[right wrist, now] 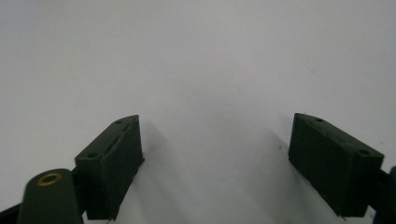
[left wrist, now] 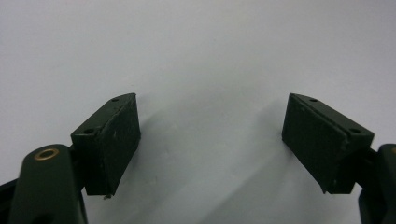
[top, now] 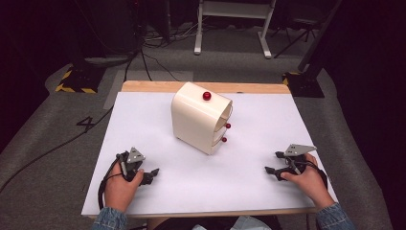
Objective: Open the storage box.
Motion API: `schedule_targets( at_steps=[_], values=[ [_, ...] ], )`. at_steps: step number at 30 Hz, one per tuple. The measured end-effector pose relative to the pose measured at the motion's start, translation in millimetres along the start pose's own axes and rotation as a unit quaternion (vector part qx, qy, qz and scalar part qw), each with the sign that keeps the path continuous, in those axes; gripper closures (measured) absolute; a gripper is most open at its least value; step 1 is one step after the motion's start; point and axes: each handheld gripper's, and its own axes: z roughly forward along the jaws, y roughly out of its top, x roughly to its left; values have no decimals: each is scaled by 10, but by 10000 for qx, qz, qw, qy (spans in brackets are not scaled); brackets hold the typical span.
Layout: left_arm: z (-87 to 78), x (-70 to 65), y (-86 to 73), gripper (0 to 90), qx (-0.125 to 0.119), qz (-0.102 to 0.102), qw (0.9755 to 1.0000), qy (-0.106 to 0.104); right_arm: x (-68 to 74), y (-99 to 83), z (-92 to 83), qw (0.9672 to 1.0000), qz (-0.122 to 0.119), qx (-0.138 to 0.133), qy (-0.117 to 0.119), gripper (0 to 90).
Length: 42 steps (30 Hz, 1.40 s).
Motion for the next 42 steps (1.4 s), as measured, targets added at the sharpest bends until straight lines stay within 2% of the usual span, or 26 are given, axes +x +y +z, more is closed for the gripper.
schedule_targets(
  at_steps=[7, 10, 11, 13, 14, 16, 18, 19, 24, 27, 30, 31, 33, 35, 37, 38, 40, 42],
  values=[
    [4, -3, 3, 195, -8, -18, 10000, -3, 24, 18, -9, 9999, 23, 62, -111, 180],
    [4, -2, 3, 195, -7, -19, 10000, -6, 27, 41, -17, 9999, -3, 121, -87, 234],
    [4, -2, 3, 195, -8, -18, 10000, -4, 33, 83, -42, 10000, -70, 52, 13, 299],
    [2, -4, 3, 195, -3, -15, 10000, 1, 46, 138, -77, 9999, -18, -121, -17, 257],
    [2, -4, 3, 195, -3, -15, 10000, 1, 46, 138, -77, 9999, -18, -121, -17, 257],
    [1, -1, 3, 195, -1, 11, 10000, 7, 73, 231, -120, 9993, -89, -370, 25, 283],
    [2, -1, 2, 195, -12, 4, 10000, 5, 82, 248, -125, 9989, -109, -451, 51, 285],
    [1, 2, 1, 195, -12, 4, 10000, -4, 104, 291, -133, 9978, -91, -640, 136, 270],
    [1, 1, 1, 193, -11, 8, 10000, -3, 141, 384, -154, 9960, -34, -868, 229, 256],
    [1, -2, 1, 193, -8, 4, 10000, -2, 155, 462, -156, 9947, -96, -990, 267, 257],
    [2, -4, -1, 193, -22, 19, 10000, 18, 163, 526, -155, 9935, -108, -1106, 248, 275],
    [1, -7, -2, 193, -20, 36, 10000, 24, 162, 601, -141, 9919, -76, -1233, 280, 297],
    [0, -7, -2, 193, -11, 52, 10000, 33, 159, 663, -125, 9916, -81, -1258, 289, 309],
    [2, -5, -3, 193, -22, 43, 10000, 22, 155, 733, -109, 9924, -311, -1147, 317, 369],
    [0, -2, -4, 193, -17, 23, 10000, 15, 169, 802, -69, 9924, -359, -1096, 420, 373],
    [0, -2, -4, 193, -17, 23, 10000, 15, 169, 802, -69, 9924, -359, -1096, 420, 373],
    [1, -5, -6, 193, -28, 23, 10000, 10, 181, 874, -20, 9901, -381, -1264, 488, 389],
    [1, -4, -7, 193, -38, 48, 10000, 33, 188, 954, 39, 9904, -304, -1228, 548, 392]
  ],
)
